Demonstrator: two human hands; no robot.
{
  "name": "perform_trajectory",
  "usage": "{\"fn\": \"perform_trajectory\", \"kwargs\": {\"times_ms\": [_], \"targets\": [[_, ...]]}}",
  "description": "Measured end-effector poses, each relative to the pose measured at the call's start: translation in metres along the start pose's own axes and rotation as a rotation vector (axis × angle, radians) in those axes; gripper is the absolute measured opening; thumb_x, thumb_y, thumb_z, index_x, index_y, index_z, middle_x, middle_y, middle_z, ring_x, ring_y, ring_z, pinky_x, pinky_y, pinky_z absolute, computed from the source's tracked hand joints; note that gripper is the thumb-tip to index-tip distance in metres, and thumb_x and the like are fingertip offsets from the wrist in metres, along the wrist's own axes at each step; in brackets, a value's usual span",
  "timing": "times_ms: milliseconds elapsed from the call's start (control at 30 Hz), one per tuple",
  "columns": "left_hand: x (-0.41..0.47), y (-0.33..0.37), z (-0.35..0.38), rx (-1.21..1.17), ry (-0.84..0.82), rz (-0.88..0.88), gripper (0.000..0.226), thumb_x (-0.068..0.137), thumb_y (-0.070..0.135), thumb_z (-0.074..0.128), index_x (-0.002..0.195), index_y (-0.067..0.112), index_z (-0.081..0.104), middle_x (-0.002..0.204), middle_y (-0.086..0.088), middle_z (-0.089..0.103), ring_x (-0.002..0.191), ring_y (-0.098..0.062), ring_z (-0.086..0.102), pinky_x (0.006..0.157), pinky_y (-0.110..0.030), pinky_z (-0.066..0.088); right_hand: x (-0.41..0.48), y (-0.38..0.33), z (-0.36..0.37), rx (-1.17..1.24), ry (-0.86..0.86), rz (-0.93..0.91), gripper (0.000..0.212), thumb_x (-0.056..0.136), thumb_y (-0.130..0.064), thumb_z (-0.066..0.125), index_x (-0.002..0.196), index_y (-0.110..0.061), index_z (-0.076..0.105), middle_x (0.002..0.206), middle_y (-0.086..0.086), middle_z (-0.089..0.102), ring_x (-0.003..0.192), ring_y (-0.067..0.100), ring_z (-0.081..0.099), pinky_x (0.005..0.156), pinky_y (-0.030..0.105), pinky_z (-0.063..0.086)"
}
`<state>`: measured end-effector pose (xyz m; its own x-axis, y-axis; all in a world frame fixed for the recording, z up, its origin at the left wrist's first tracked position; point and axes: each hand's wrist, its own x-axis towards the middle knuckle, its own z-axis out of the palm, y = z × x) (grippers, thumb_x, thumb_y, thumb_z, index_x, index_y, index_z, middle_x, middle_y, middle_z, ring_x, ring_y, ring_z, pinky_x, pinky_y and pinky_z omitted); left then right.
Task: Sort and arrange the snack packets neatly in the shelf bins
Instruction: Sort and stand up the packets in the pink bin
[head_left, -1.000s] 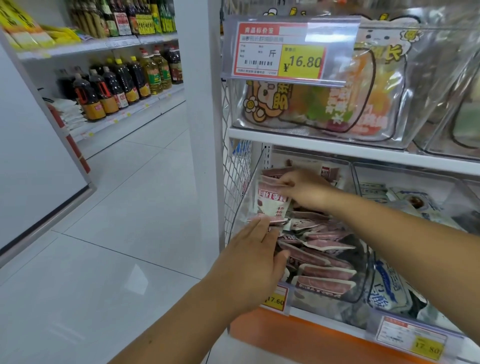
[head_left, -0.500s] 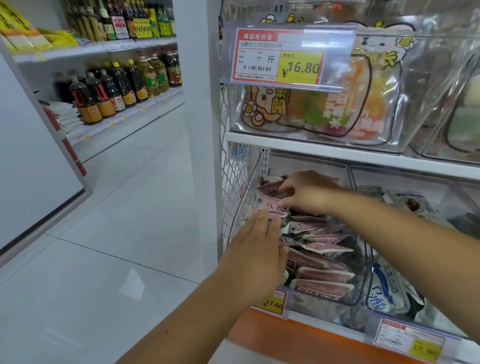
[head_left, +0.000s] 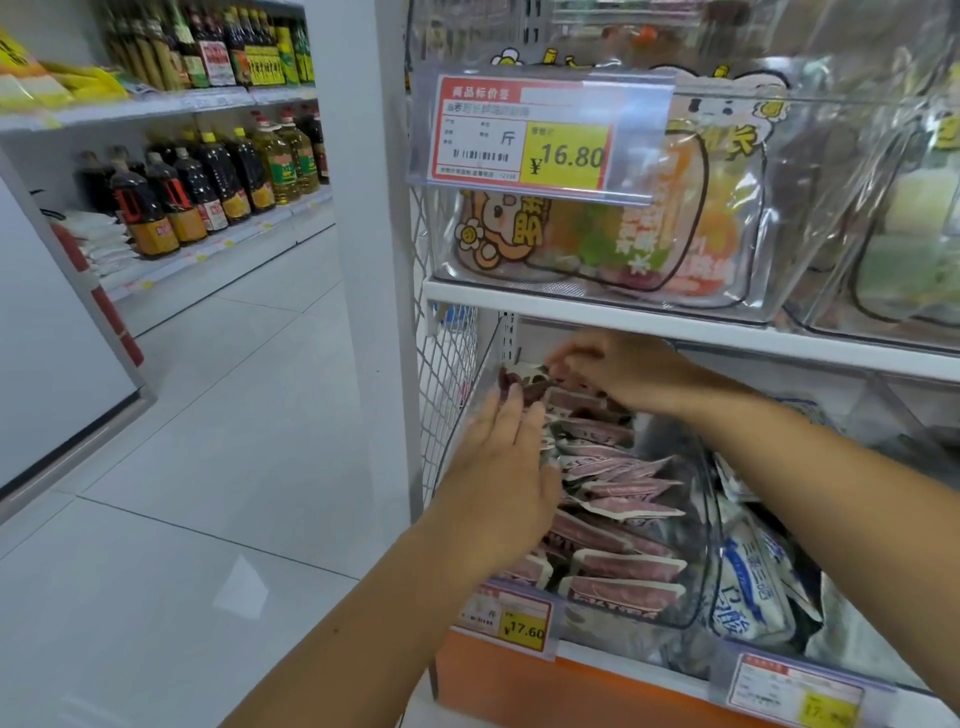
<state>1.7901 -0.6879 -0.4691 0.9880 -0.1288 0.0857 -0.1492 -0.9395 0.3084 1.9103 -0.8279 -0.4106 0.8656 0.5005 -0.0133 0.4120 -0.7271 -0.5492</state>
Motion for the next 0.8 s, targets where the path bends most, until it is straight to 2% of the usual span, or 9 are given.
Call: {"fn": "perform_trajectory", "kwargs": {"times_ms": [100, 167, 233, 333, 400, 500, 567, 667, 800], "targets": [[0.011, -0.001, 0.005, 0.042, -0.045, -0.002, 0.060, 0.102, 0.045, 0.020, 0.154, 0.018, 0.004, 0.162, -0.004, -0.005, 0.148, -0.021, -0.009, 0.120, -0.036, -0.003, 0.002, -0.001, -0.009, 0.002, 0.059, -0.082, 0.019, 0.101, -0.016, 0.043, 0.104, -0.025, 0.059, 0.098, -0.012, 0.060, 0.074, -0.009, 0.055, 0.064, 0.000, 0.037], [0.012, -0.003, 0.008, 0.045, -0.094, -0.005, 0.060, 0.102, 0.046, 0.023, 0.154, 0.017, 0.013, 0.162, -0.006, 0.002, 0.148, -0.024, 0.003, 0.120, -0.037, 0.004, 0.009, -0.005, -0.002, -0.203, -0.040, -0.135, 0.019, 0.098, -0.023, 0.051, 0.115, -0.023, 0.061, 0.112, -0.003, 0.061, 0.084, -0.003, 0.058, 0.069, 0.011, 0.040], [0.011, -0.005, 0.010, 0.020, -0.085, -0.002, 0.058, 0.101, 0.045, 0.027, 0.152, 0.017, 0.021, 0.161, -0.007, 0.010, 0.145, -0.025, 0.013, 0.118, -0.037, 0.011, 0.025, -0.003, 0.010, -0.382, -0.126, -0.153, 0.032, 0.093, -0.031, 0.059, 0.124, -0.022, 0.060, 0.120, 0.000, 0.060, 0.097, 0.011, 0.055, 0.073, 0.022, 0.036], [0.009, -0.006, 0.011, 0.006, -0.041, 0.007, 0.055, 0.101, 0.045, 0.028, 0.148, 0.018, 0.028, 0.158, -0.006, 0.018, 0.143, -0.023, 0.016, 0.116, -0.036, 0.015, 0.043, -0.001, 0.028, -0.527, -0.122, -0.140, 0.028, 0.089, -0.040, 0.063, 0.111, -0.024, 0.067, 0.096, -0.004, 0.063, 0.088, 0.016, 0.055, 0.068, 0.026, 0.034], [0.009, -0.007, 0.012, 0.006, -0.030, 0.011, 0.054, 0.101, 0.044, 0.029, 0.147, 0.018, 0.030, 0.156, -0.005, 0.022, 0.142, -0.023, 0.017, 0.116, -0.036, 0.017, 0.047, 0.003, 0.032, -0.379, -0.082, -0.111, 0.030, 0.086, -0.050, 0.063, 0.080, -0.021, 0.068, 0.076, 0.002, 0.065, 0.069, 0.017, 0.055, 0.058, 0.025, 0.033], [0.010, -0.006, 0.012, 0.001, -0.017, 0.011, 0.053, 0.100, 0.042, 0.029, 0.147, 0.017, 0.031, 0.154, -0.003, 0.024, 0.140, -0.021, 0.016, 0.116, -0.034, 0.016, 0.040, 0.010, 0.019, 0.057, 0.032, 0.027, 0.044, 0.078, -0.067, 0.060, 0.053, -0.031, 0.058, 0.042, -0.012, 0.046, 0.050, 0.013, 0.043, 0.053, 0.025, 0.030], [0.011, -0.006, 0.013, 0.005, -0.011, 0.013, 0.053, 0.100, 0.042, 0.028, 0.147, 0.017, 0.030, 0.154, -0.002, 0.024, 0.139, -0.020, 0.015, 0.115, -0.033, 0.017, 0.036, 0.016, 0.014, 0.110, -0.002, 0.074, 0.033, 0.080, -0.069, 0.056, 0.055, -0.046, 0.058, 0.039, -0.019, 0.043, 0.053, 0.007, 0.041, 0.054, 0.025, 0.029], [0.011, -0.006, 0.013, 0.011, -0.015, 0.013, 0.054, 0.100, 0.043, 0.028, 0.148, 0.017, 0.029, 0.154, -0.002, 0.023, 0.137, -0.020, 0.015, 0.115, -0.034, 0.018, 0.039, 0.024, 0.014, 0.119, 0.007, 0.060, 0.025, 0.080, -0.067, 0.054, 0.062, -0.051, 0.060, 0.060, -0.019, 0.046, 0.063, 0.007, 0.046, 0.056, 0.025, 0.031], [0.011, -0.005, 0.013, 0.014, -0.011, 0.010, 0.055, 0.100, 0.042, 0.028, 0.148, 0.016, 0.029, 0.156, -0.003, 0.021, 0.139, -0.021, 0.014, 0.116, -0.036, 0.019, 0.046, 0.029, 0.020, 0.128, 0.040, 0.050, 0.044, 0.067, -0.077, 0.055, 0.077, -0.035, 0.063, 0.063, -0.001, 0.048, 0.059, 0.017, 0.047, 0.059, 0.026, 0.031]]}}
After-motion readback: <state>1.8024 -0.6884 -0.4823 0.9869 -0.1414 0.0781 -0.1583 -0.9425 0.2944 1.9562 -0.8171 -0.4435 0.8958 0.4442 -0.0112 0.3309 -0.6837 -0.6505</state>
